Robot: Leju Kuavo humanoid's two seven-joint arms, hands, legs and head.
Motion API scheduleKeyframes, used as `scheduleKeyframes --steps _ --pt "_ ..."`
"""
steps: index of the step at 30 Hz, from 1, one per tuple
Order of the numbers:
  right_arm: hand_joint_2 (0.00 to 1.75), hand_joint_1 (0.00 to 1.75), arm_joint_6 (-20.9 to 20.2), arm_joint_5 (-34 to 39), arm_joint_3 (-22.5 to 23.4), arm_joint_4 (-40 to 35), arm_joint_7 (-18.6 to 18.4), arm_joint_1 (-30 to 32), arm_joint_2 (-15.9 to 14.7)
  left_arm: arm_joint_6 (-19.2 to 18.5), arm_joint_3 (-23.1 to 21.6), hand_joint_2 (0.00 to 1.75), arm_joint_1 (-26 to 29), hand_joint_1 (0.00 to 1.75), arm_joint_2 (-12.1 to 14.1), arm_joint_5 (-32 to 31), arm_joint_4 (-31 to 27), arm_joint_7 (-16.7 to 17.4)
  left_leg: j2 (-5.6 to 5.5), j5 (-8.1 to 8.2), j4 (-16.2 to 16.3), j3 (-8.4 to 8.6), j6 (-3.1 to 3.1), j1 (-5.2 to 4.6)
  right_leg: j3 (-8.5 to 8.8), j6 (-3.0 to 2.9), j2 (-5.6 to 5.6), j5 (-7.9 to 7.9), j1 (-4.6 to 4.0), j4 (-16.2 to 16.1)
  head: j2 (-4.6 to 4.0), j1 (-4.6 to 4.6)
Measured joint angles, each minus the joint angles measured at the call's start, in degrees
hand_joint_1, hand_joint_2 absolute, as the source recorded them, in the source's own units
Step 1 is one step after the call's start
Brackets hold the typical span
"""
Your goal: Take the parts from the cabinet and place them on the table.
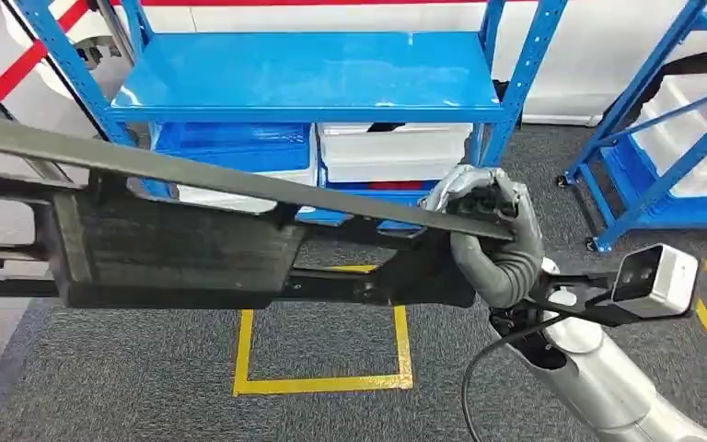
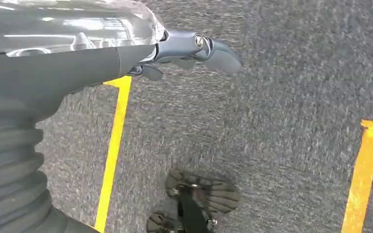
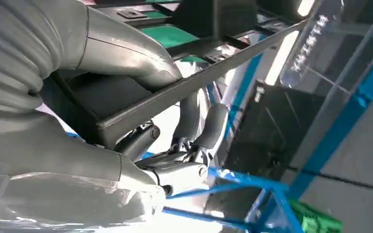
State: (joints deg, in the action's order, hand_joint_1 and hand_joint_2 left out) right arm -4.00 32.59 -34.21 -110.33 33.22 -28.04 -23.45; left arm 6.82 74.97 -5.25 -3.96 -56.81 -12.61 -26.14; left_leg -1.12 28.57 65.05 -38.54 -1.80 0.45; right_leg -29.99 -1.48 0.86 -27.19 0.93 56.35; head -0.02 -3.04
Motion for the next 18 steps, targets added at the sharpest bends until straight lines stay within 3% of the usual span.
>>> scheduleKeyframes --steps 2,3,4,6,7,8,9,12,13,14,15,16,17,18 --pt "1.75 1.71 0.1 -0.4 0.0 -0.1 0.0 0.3 -0.2 0.0 0.0 1.75 0.0 0.00 0.0 0.3 0.0 0.0 0.26 3.63 8.5 -3.09 -0.76 0.29 -0.41 0.03 1.24 0.19 -0.04 0.1 0.00 0.02" --pt "1.75 1.71 0.2 -0.8 -0.1 -0.1 -0.1 0.4 -0.2 0.0 0.0 1.75 0.1 0.00 0.0 0.3 0.0 -0.1 0.37 3.54 10.1 -3.34 -1.04 0.42 -0.63 0.09 1.85 0.23 -0.01 0.3 0.00 0.00" --pt "1.75 1.71 0.4 -1.2 -0.2 -0.1 -0.2 0.5 -0.2 0.0 0.0 1.75 0.1 0.00 0.0 0.3 0.0 -0.1 0.56 2.19 8.6 -2.16 -1.27 0.60 -0.82 0.12 2.41 0.23 0.05 0.6 0.00 0.00" --pt "1.75 1.71 0.6 -2.2 -0.5 -0.2 -0.3 0.6 -0.2 -0.1 0.0 1.75 0.1 0.00 0.2 0.3 0.0 -0.1 1.57 -2.07 -0.4 3.30 -1.45 0.83 -1.00 0.35 3.53 0.08 0.15 1.0 0.00 0.00" --pt "1.75 1.71 0.8 -2.7 -0.6 -0.3 -0.3 0.7 -0.2 -0.1 0.0 1.75 0.1 0.00 0.2 0.3 0.0 -0.1 3.16 -3.45 -5.4 6.24 -1.40 0.83 -0.99 0.60 4.05 -0.08 0.15 1.2 0.00 0.00" --pt "1.75 1.71 1.0 -3.3 -0.6 -0.6 -0.2 0.9 -0.2 -0.2 0.0 1.75 0.0 0.00 0.2 0.2 0.0 0.0 4.90 -2.32 -7.5 7.60 -0.98 0.05 -1.19 0.94 4.50 -0.15 -0.25 1.3 0.00 0.00" --pt "1.75 1.71 1.1 -3.7 -0.7 -0.6 -0.2 1.1 -0.2 -0.2 0.0 1.75 0.0 0.00 0.2 0.2 0.0 0.0 4.40 -2.98 -7.3 6.98 0.17 -0.17 -1.16 1.27 4.96 -0.03 -0.30 1.4 0.00 0.02" --pt "1.75 1.71 1.2 -5.9 -1.0 -1.0 0.8 2.5 -0.2 -0.2 0.0 1.75 0.3 0.00 0.2 0.2 0.0 -0.1 2.72 -3.16 -7.9 6.36 1.45 -0.06 -1.05 2.17 6.58 0.10 -0.44 1.4 0.00 0.02" --pt "1.75 1.71 1.1 -6.4 -1.0 -1.0 1.2 3.1 -0.2 -0.2 0.0 1.75 0.5 0.00 0.1 0.3 0.0 -0.1 2.24 -3.61 -8.3 6.49 2.07 0.35 -1.28 2.57 4.67 -0.85 0.04 2.0 0.00 0.02" --pt "1.75 1.71 1.1 -6.8 -1.0 -1.1 1.4 3.6 -0.1 -0.2 0.0 1.75 0.6 0.00 0.0 0.3 0.0 -0.2 1.69 -3.83 -8.4 6.29 2.36 0.32 -2.20 2.56 2.11 -2.61 0.07 4.0 0.00 0.02" --pt "1.75 1.71 1.1 -7.0 -1.0 -1.1 1.6 4.1 -0.1 -0.3 0.0 1.75 0.5 0.00 0.0 0.3 0.0 -0.2 1.32 -4.01 -8.4 6.00 2.63 0.31 -4.03 2.46 0.55 -5.18 0.05 8.1 0.00 0.02" --pt "1.75 1.71 0.9 -7.0 -1.0 -1.1 1.7 4.6 -0.1 -0.3 0.0 1.75 0.4 0.00 0.0 0.3 0.0 -0.2 0.63 -4.17 -8.4 5.74 2.82 0.20 -6.43 2.46 -0.27 -7.70 0.04 13.5 0.00 0.02" --pt "1.75 1.71 0.5 -7.1 -1.0 -1.1 1.8 5.2 -0.1 -0.3 0.0 1.75 0.4 0.00 0.0 0.4 0.0 -0.3 -0.03 -4.30 -8.3 5.50 2.89 0.10 -8.28 2.43 -0.48 -9.09 0.03 17.5 0.00 0.02" --pt "1.75 1.71 -0.2 -7.3 -1.1 -1.1 1.9 5.9 -0.1 -0.3 0.0 1.75 0.5 0.00 0.0 0.6 0.0 -0.3 -0.81 -4.42 -8.2 5.33 2.82 0.04 -9.19 2.38 -0.54 -9.15 0.02 19.5 0.00 0.02"
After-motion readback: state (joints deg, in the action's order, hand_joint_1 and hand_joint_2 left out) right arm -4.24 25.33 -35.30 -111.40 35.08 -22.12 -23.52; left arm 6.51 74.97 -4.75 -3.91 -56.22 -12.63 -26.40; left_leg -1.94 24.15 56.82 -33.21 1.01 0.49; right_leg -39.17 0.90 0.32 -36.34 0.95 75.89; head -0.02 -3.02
